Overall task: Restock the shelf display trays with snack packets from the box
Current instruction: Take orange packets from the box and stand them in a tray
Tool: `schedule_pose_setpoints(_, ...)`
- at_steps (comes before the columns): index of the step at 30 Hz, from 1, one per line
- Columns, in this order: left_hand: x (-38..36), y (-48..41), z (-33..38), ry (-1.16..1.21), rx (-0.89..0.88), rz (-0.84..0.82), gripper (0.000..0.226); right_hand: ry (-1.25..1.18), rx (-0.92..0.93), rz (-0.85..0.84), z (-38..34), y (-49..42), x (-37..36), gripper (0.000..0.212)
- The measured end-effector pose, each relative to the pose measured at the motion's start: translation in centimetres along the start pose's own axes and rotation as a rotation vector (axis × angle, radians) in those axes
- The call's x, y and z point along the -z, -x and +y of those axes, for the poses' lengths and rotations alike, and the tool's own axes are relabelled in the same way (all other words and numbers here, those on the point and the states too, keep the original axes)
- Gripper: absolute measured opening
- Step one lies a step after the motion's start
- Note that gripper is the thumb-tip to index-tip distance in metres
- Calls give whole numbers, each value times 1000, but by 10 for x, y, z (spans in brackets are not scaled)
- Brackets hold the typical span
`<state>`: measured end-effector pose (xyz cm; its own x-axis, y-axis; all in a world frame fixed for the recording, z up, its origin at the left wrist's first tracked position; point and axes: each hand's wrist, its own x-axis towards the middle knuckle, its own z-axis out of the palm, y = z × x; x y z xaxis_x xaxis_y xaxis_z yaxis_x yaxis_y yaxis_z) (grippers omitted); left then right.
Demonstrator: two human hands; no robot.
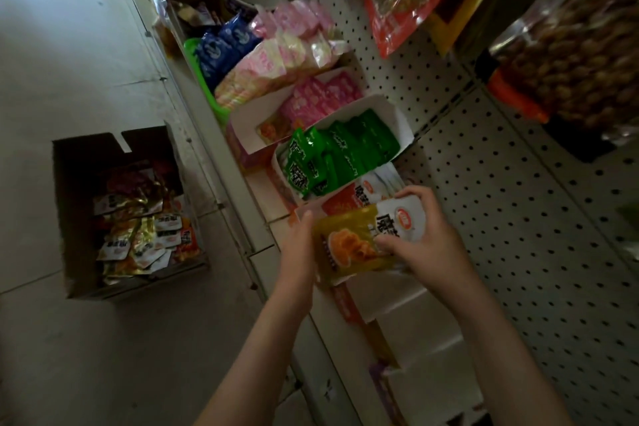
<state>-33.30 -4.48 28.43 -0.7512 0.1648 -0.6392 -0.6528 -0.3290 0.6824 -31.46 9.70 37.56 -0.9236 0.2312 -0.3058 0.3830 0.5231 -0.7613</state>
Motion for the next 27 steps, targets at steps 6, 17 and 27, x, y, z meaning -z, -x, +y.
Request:
schedule_pose_setpoints(6, -25, -8, -16, -350, -170, -104, 29, 186, 35, 69, 12, -24, 10, 64)
schedule_pose_setpoints(17, -21, -16, -53, -928, -460, -154, 95, 393, 67, -68, 13, -21, 32, 46)
schedule_pose_setpoints(27, -27, -28, -53, -1161, -656, -63, 80, 327, 9, -32, 26, -18, 32, 42)
